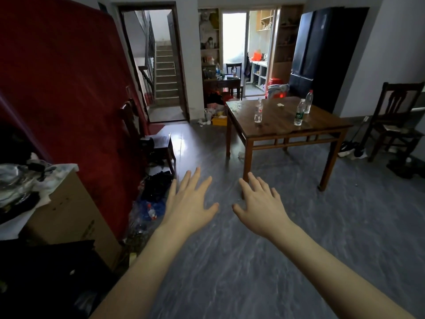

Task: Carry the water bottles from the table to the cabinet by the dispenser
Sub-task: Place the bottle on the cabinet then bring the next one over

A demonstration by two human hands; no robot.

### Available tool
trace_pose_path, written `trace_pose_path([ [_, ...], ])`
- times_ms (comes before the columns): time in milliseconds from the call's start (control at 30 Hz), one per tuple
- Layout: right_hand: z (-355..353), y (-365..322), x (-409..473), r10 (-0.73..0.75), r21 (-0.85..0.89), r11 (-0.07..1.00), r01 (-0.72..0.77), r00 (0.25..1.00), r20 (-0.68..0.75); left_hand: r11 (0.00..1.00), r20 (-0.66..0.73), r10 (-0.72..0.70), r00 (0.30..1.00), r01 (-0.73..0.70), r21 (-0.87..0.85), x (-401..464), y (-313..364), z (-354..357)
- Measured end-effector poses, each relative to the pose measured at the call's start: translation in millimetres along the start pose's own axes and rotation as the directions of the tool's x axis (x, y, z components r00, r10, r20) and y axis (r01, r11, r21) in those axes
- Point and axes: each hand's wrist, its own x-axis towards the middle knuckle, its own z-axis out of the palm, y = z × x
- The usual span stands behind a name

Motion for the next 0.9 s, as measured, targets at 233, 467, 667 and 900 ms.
trace_pose_path([
  [233, 14.0, -5.2, 125.8, -0.001, -0.01, 1.0, 0.0, 1.0, -0.001, 1.0, 0.039, -0.019, 0.999, 0.018, 0.021, 113.4, -44.1, 21.2],
  [467, 8.8, -5.2, 248.2, 0.067, -0.021, 0.997, -0.068, 0.997, -0.042, 1.0, 0.003, -0.008, 1.0, 0.008, 0.029, 237.1, -84.9, 25.2],
  [667, 14.1, 11.7, 328.0, 0.172, 0.005, 0.985, -0.172, 0.983, -0.057, 0.998, -0.037, -0.016, 0.999, 0.018, 0.067, 325.6, -106.6, 36.4],
  [900, 25.9, 48.4, 426.7, 0.247, 0.076, 0.967, -0.243, 0.968, -0.051, 0.997, 0.009, 0.001, 1.0, -0.002, 0.081, 431.5, -118.2, 59.4],
])
